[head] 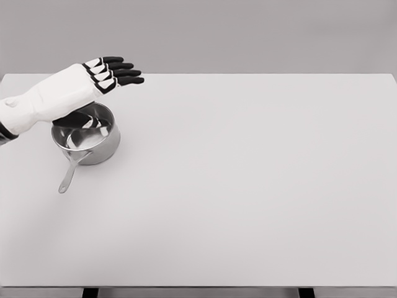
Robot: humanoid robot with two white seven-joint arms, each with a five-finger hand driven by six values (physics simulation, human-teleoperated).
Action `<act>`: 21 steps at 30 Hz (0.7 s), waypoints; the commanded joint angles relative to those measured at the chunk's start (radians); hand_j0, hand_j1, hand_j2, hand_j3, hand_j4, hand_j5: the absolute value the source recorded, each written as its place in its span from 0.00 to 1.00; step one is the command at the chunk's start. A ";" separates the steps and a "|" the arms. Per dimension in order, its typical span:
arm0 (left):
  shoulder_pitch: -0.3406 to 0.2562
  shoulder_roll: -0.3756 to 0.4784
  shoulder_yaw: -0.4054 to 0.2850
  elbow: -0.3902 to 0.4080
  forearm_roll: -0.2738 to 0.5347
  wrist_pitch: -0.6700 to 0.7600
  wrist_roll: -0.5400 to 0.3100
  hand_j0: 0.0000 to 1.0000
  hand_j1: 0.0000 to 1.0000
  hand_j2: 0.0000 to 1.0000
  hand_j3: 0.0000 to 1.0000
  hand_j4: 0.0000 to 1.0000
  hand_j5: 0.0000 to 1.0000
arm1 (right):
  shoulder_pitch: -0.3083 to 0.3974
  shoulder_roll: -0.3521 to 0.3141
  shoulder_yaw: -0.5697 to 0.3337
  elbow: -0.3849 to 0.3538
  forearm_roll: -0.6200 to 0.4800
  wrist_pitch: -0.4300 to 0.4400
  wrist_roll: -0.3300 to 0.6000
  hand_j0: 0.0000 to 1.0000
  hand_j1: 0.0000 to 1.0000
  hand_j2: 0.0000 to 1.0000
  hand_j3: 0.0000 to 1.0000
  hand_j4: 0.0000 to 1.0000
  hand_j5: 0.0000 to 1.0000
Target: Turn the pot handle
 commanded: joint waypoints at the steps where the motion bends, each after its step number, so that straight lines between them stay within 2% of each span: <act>1: 0.000 0.000 -0.002 -0.010 0.008 0.001 0.002 1.00 1.00 1.00 1.00 1.00 1.00 | 0.000 0.000 0.000 0.000 0.000 0.000 0.000 1.00 1.00 1.00 1.00 1.00 1.00; 5: 0.008 -0.004 -0.021 -0.013 -0.001 0.001 0.000 1.00 1.00 1.00 1.00 1.00 1.00 | 0.000 0.000 0.000 0.000 0.000 0.000 0.000 1.00 1.00 1.00 1.00 1.00 1.00; 9: 0.009 -0.026 -0.081 -0.007 -0.014 0.001 0.005 1.00 1.00 1.00 1.00 1.00 1.00 | 0.000 0.000 0.000 0.000 0.000 0.000 0.000 1.00 1.00 1.00 1.00 1.00 1.00; 12: 0.011 -0.030 -0.087 -0.003 -0.041 0.001 0.005 1.00 1.00 1.00 1.00 1.00 1.00 | 0.000 0.000 0.000 0.000 0.000 0.000 0.000 1.00 1.00 1.00 1.00 1.00 1.00; 21: 0.095 -0.027 -0.098 -0.003 -0.061 0.001 0.011 1.00 1.00 1.00 1.00 1.00 1.00 | 0.000 0.000 0.000 0.000 0.000 0.000 0.000 1.00 1.00 1.00 1.00 1.00 1.00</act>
